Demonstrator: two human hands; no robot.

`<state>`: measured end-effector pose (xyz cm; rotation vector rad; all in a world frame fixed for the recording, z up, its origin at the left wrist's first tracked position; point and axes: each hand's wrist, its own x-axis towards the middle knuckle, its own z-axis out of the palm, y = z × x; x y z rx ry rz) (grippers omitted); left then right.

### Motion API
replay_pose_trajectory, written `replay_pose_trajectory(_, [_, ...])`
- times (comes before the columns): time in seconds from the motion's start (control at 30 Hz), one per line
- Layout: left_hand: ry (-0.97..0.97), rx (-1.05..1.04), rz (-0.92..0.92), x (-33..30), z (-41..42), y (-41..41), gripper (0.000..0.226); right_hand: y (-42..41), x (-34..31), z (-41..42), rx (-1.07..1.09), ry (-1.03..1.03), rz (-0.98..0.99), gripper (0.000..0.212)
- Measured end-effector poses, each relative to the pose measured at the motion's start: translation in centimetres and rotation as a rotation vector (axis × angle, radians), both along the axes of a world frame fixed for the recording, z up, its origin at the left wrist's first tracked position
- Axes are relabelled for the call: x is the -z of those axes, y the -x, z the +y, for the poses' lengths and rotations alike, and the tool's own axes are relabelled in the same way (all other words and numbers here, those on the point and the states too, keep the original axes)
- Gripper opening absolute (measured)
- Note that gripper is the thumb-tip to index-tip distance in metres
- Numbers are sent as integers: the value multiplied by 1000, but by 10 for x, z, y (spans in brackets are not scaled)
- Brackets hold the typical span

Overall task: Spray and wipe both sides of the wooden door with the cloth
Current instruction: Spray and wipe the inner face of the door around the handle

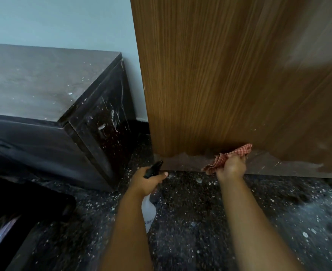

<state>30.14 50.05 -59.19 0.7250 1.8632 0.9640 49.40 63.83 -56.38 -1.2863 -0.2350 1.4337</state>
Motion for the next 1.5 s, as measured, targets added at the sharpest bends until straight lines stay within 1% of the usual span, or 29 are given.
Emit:
replay_pose_trajectory(0.13, [15,-44,-10,11,-5,-5,24,-2,8,0,-12,-33,-12,62])
replay_pose_trajectory(0.2, [4,-67,-18,13,0,-7,25,0,10,7,-11,-55,-22,61])
replay_pose_trajectory(0.23, [3,-62,-15,13,2,-7,26,3,11,9,-16,-72,-59,60])
replay_pose_trajectory(0.27, [8,-46,-9,14,4,-7,26,7,14,8,-22,-101,-153,59])
replay_pose_trajectory(0.33, [36,-7,2,18,6,-6,23,14,20,2,-80,-213,-458,61])
replay_pose_trajectory(0.4, [52,-2,0,25,4,-5,24,19,28,-5,-172,-372,-767,68])
replay_pose_trajectory(0.43, [50,-17,-11,29,3,-5,25,21,31,-6,-199,-453,-864,72])
replay_pose_trajectory(0.5, [45,-52,-38,34,2,-4,26,24,33,-8,-216,-547,-957,77])
replay_pose_trajectory(0.57, [45,-63,-60,33,2,-4,24,26,33,-8,-207,-560,-985,78])
replay_pose_trajectory(0.63, [34,-63,-60,29,4,-2,21,27,36,-8,-173,-636,-1046,80])
replay_pose_trajectory(0.73, [-40,-58,-75,23,7,3,22,32,44,-5,-219,-851,-1269,85])
replay_pose_trajectory(0.77, [-57,-59,-78,22,9,4,23,37,45,-4,-269,-900,-1351,86])
replay_pose_trajectory(0.8, [-67,-58,-79,20,10,5,22,42,47,-4,-328,-966,-1478,86])
replay_pose_trajectory(0.83, [-73,-58,-80,19,11,6,22,46,52,-2,-406,-1089,-1657,87])
replay_pose_trajectory(0.9, [-80,-62,-90,19,11,7,21,48,69,8,-674,-1479,-2047,86])
replay_pose_trajectory(0.93, [-83,-65,-96,19,11,6,22,44,79,17,-800,-1658,-2206,83])
replay_pose_trajectory(0.97, [-81,-67,-104,20,10,6,23,40,84,26,-880,-1769,-2325,78])
replay_pose_trajectory(1.03, [-70,-72,-124,20,9,4,22,36,86,34,-1043,-1818,-2467,68])
replay_pose_trajectory(1.07, [-65,-76,-130,21,8,4,21,36,88,34,-1174,-1826,-2521,63])
replay_pose_trajectory(1.13, [-60,-89,-132,21,5,3,19,38,97,27,-1473,-1778,-2606,58])
replay_pose_trajectory(1.2, [-61,-94,-125,18,4,2,18,39,107,21,-1629,-1703,-2658,59])
replay_pose_trajectory(1.23, [-66,-92,-124,16,4,2,18,38,110,20,-1652,-1682,-2672,59])
replay_pose_trajectory(1.3, [-81,-82,-127,14,4,2,20,32,108,22,-1600,-1678,-2693,57])
replay_pose_trajectory(1.33, [-86,-81,-127,13,4,4,21,31,100,25,-1522,-1723,-2688,56])
replay_pose_trajectory(1.37, [-92,-83,-132,13,3,6,21,32,93,29,-1389,-1779,-2682,56])
replay_pose_trajectory(1.4, [-98,-88,-137,12,2,9,21,35,86,32,-1208,-1818,-2652,56])
replay_pose_trajectory(1.47, [-97,-97,-139,13,1,13,21,47,77,32,-898,-1820,-2544,61])
replay_pose_trajectory(1.5, [-97,-102,-140,14,1,14,22,56,74,30,-800,-1783,-2515,64])
